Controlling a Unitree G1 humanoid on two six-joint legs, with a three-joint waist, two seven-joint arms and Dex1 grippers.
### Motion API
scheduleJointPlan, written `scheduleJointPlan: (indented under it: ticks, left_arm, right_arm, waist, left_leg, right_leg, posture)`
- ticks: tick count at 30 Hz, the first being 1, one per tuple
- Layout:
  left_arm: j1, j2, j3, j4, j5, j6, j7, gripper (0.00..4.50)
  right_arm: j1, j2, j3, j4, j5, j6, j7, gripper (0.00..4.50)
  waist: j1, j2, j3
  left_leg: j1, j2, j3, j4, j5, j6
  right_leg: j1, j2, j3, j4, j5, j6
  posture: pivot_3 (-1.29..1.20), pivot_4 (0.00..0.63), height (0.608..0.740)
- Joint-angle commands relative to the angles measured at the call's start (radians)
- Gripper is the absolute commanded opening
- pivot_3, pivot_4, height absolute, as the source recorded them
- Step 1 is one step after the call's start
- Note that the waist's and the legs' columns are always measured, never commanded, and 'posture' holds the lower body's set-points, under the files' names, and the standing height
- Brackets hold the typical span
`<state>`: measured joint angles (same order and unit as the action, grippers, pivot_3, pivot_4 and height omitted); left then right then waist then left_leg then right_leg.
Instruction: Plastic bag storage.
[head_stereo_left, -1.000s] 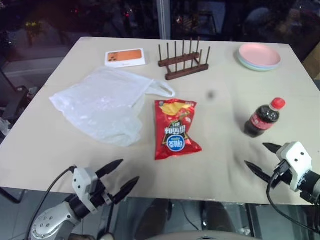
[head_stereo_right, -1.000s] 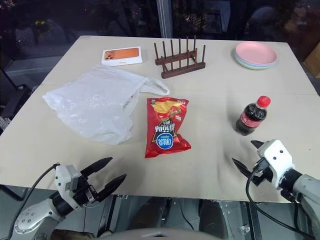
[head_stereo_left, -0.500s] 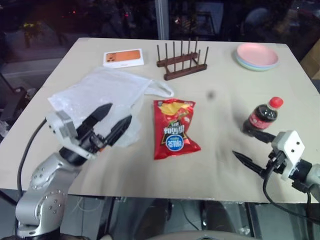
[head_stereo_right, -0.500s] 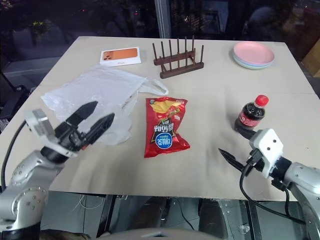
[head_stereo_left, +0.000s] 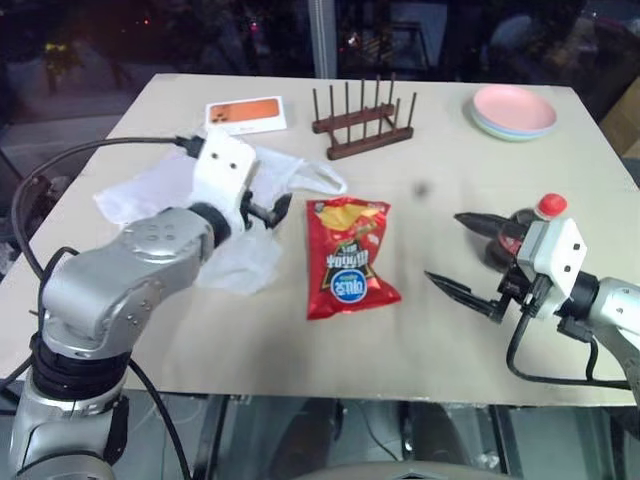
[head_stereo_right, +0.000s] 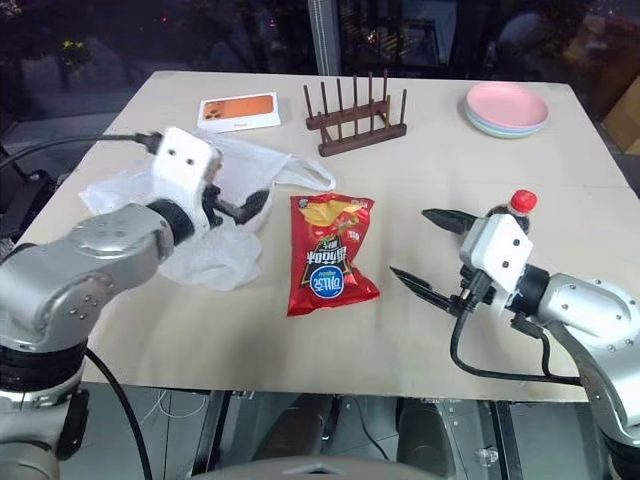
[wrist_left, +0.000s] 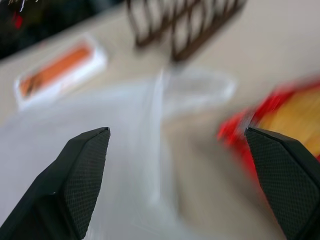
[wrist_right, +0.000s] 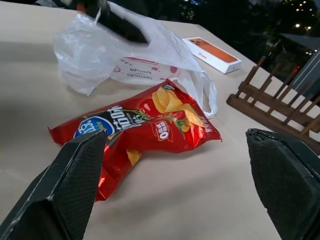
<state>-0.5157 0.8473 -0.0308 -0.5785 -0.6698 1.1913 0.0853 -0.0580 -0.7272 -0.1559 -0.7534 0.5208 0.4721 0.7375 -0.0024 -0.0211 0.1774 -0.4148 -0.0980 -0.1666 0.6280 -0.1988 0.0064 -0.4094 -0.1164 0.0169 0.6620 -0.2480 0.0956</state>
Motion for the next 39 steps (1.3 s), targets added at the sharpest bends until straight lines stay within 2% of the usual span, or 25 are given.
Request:
scheduleJointPlan:
  ticks: [1, 2, 8, 13, 16, 19, 23, 25, 27, 32, 35, 39]
  left_arm:
    - [-0.028, 0.017, -0.068, -0.016, 0.141, 0.029, 0.033, 4.48]
    - [-0.039, 0.029, -0.115, -0.006, 0.183, 0.029, 0.027, 4.48]
    - [-0.145, -0.068, -0.334, 0.188, 0.408, 0.001, 0.039, 4.48]
    - [-0.091, -0.072, -0.379, 0.362, 0.565, -0.082, 0.027, 4.48]
    - [-0.076, -0.101, -0.363, 0.446, 0.637, -0.166, 0.028, 4.48]
    - [-0.073, -0.106, -0.337, 0.479, 0.707, -0.249, 0.023, 3.75]
    - [-0.023, -0.093, -0.293, 0.464, 0.752, -0.316, -0.018, 1.92]
    - [-0.002, -0.114, -0.231, 0.451, 0.744, -0.377, -0.034, 0.82]
    - [0.003, -0.141, -0.162, 0.432, 0.719, -0.429, -0.059, 0.12]
    - [-0.034, -0.210, 0.093, 0.372, 0.552, -0.377, -0.183, 0.12]
    - [-0.109, -0.226, 0.261, 0.361, 0.394, -0.243, -0.275, 0.12]
    - [-0.145, -0.203, 0.293, 0.365, 0.327, -0.139, -0.344, 0.12]
  right_arm:
    - [-0.015, 0.014, 0.049, -0.016, -0.023, -0.051, 0.006, 4.50]
    - [-0.020, 0.019, 0.063, -0.009, -0.033, -0.060, 0.003, 4.50]
    - [-0.056, 0.023, 0.068, 0.049, -0.038, -0.120, 0.043, 4.50]
    - [-0.052, 0.022, 0.095, 0.037, -0.061, -0.126, 0.040, 4.50]
    - [-0.046, 0.031, 0.100, 0.007, -0.056, -0.110, 0.015, 4.50]
    - [-0.050, 0.045, 0.108, -0.007, -0.055, -0.099, -0.011, 4.50]
    - [-0.049, 0.055, 0.124, -0.036, -0.058, -0.079, -0.040, 4.50]
    - [-0.046, 0.056, 0.128, -0.037, -0.060, -0.077, -0.046, 4.50]
    - [-0.046, 0.056, 0.132, -0.034, -0.059, -0.078, -0.049, 4.50]
    - [-0.053, 0.061, 0.130, -0.036, -0.058, -0.055, -0.077, 4.50]
    - [-0.015, 0.077, 0.081, -0.056, -0.028, 0.036, -0.158, 4.50]
    - [0.041, 0.103, 0.004, -0.091, 0.130, 0.187, -0.237, 4.50]
  waist:
    - [-0.001, 0.000, 0.000]
    - [-0.001, 0.000, 0.000]
    - [0.014, -0.001, 0.000]
    - [0.004, -0.001, 0.001]
    - [0.005, -0.001, 0.000]
    - [0.010, -0.001, 0.000]
    - [0.010, -0.001, 0.000]
    - [0.010, -0.001, 0.000]
    - [0.014, -0.001, 0.000]
    - [0.015, -0.001, 0.000]
    - [0.014, -0.001, 0.000]
    - [0.013, -0.001, 0.000]
  left_leg:
    - [0.000, 0.000, 0.001, 0.000, 0.000, 0.000]
    - [0.000, 0.000, 0.002, 0.000, 0.000, 0.000]
    - [0.001, -0.001, 0.004, 0.001, 0.000, 0.000]
    - [0.000, 0.000, 0.005, 0.001, 0.000, 0.000]
    - [0.000, 0.000, 0.004, 0.001, 0.000, 0.000]
    - [-0.001, 0.000, 0.003, 0.001, 0.000, 0.000]
    - [-0.001, 0.000, 0.002, 0.001, 0.000, 0.000]
    - [0.000, 0.000, 0.001, 0.001, 0.000, 0.000]
    - [-0.001, 0.000, 0.000, 0.001, 0.000, 0.000]
    - [-0.001, 0.000, -0.002, 0.002, 0.000, 0.000]
    - [-0.001, 0.000, -0.002, 0.002, 0.000, 0.000]
    - [-0.001, -0.001, -0.002, 0.002, 0.000, 0.000]
  right_leg:
    - [0.000, 0.000, 0.000, 0.000, 0.000, 0.000]
    - [0.000, 0.000, 0.000, 0.000, 0.000, 0.000]
    - [0.001, -0.002, 0.001, 0.000, 0.001, 0.002]
    - [-0.001, 0.000, 0.003, 0.000, 0.001, 0.001]
    - [-0.001, -0.001, 0.003, 0.000, 0.001, 0.001]
    - [-0.001, -0.002, 0.003, -0.001, 0.001, 0.001]
    - [-0.001, -0.003, 0.003, 0.000, 0.001, 0.001]
    - [-0.001, -0.003, 0.003, 0.000, 0.001, 0.001]
    - [-0.001, -0.003, 0.003, 0.000, 0.001, 0.001]
    - [-0.001, -0.003, 0.001, 0.000, 0.001, 0.001]
    - [-0.001, -0.003, 0.001, 0.001, 0.001, 0.001]
    - [-0.001, -0.002, 0.001, 0.001, 0.001, 0.001]
  posture:
    - [0.00, 0.150, 0.740]
    - [0.00, 0.150, 0.740]
    - [0.00, 0.150, 0.740]
    - [0.00, 0.150, 0.740]
    - [0.00, 0.150, 0.740]
    - [0.00, 0.150, 0.740]
    - [0.00, 0.150, 0.740]
    - [0.00, 0.150, 0.740]
    - [0.00, 0.150, 0.740]
    - [0.00, 0.150, 0.740]
    - [0.00, 0.150, 0.740]
    - [0.00, 0.150, 0.740]
